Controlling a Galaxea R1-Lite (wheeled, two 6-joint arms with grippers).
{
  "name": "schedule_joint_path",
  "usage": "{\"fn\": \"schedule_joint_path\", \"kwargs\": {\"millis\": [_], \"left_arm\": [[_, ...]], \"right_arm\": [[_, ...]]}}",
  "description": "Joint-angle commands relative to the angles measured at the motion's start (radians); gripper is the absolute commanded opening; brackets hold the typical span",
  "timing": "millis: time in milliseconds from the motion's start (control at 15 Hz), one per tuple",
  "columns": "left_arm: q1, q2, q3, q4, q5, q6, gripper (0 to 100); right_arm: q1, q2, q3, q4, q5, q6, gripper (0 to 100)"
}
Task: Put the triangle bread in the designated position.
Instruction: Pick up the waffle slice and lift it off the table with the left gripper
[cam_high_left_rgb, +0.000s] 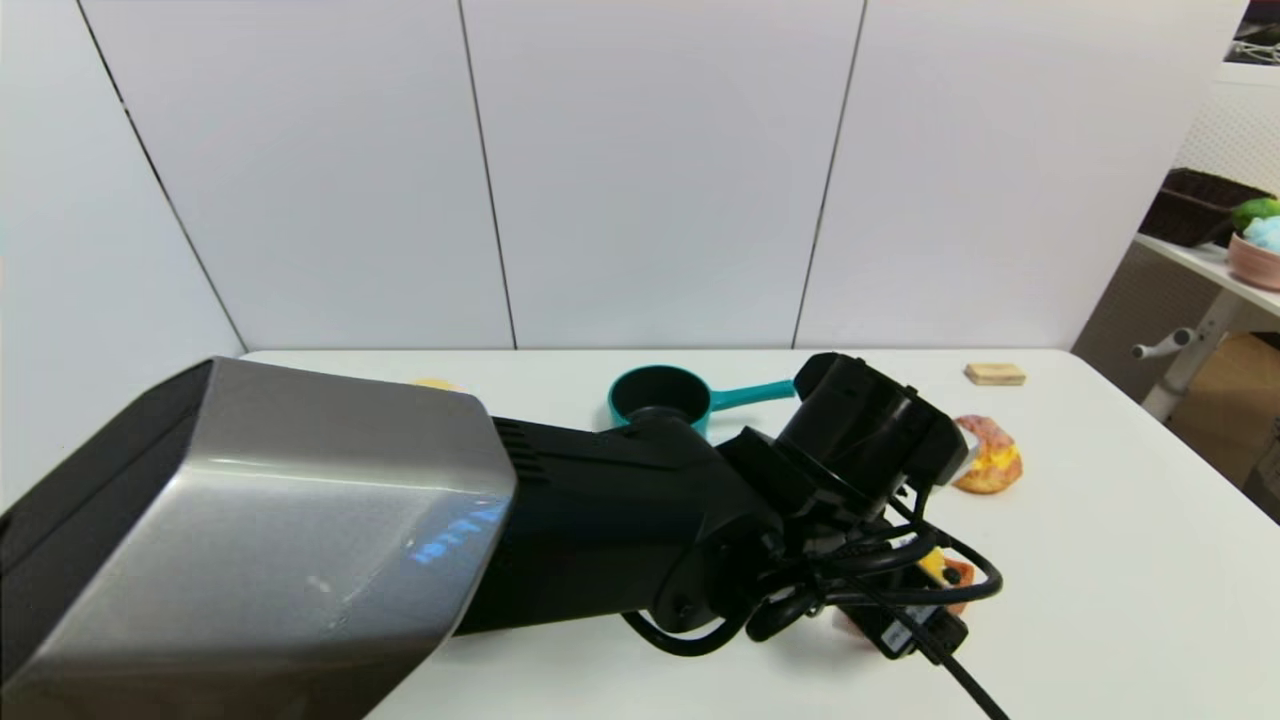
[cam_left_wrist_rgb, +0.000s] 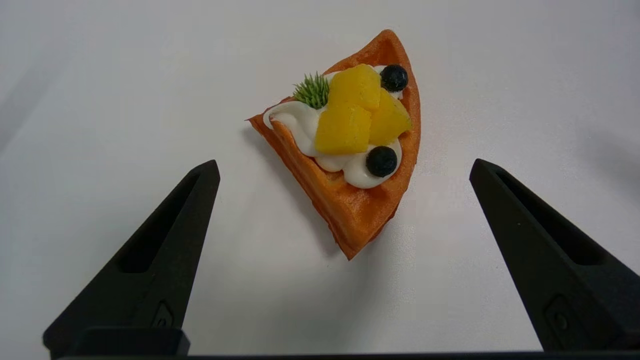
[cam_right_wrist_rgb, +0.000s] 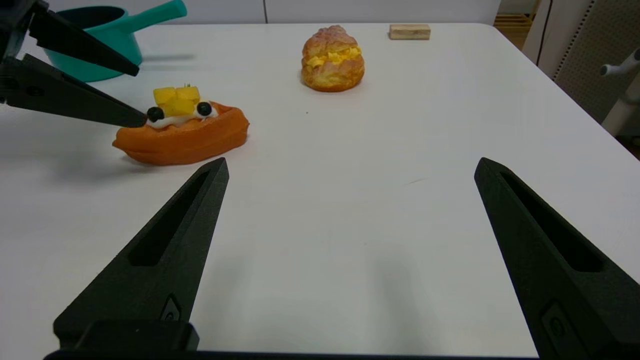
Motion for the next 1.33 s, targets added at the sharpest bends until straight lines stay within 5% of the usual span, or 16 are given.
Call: {"fn": "schedule_joint_path", "kwargs": {"millis": [67, 600, 667, 1333], "left_arm": [[-0.001, 0.084, -0.074, 0.001, 0.001, -0.001, 100], [-0.007, 0.182, -0.148, 0.003, -0.001, 0.003, 100], [-0.007, 0.184, -0.146, 0.003, -0.001, 0.003, 0], [0.022, 0.037, -0.179, 0.004, -0.001, -0.017, 0]], "right_arm": [[0.000, 0.001, 0.000, 0.000, 0.000, 0.000, 100], [0.000, 0.001, 0.000, 0.000, 0.000, 0.000, 100], [0.000, 0.001, 0.000, 0.001, 0.000, 0.000, 100], [0.000, 0.001, 0.000, 0.001, 0.000, 0.000, 100]]}}
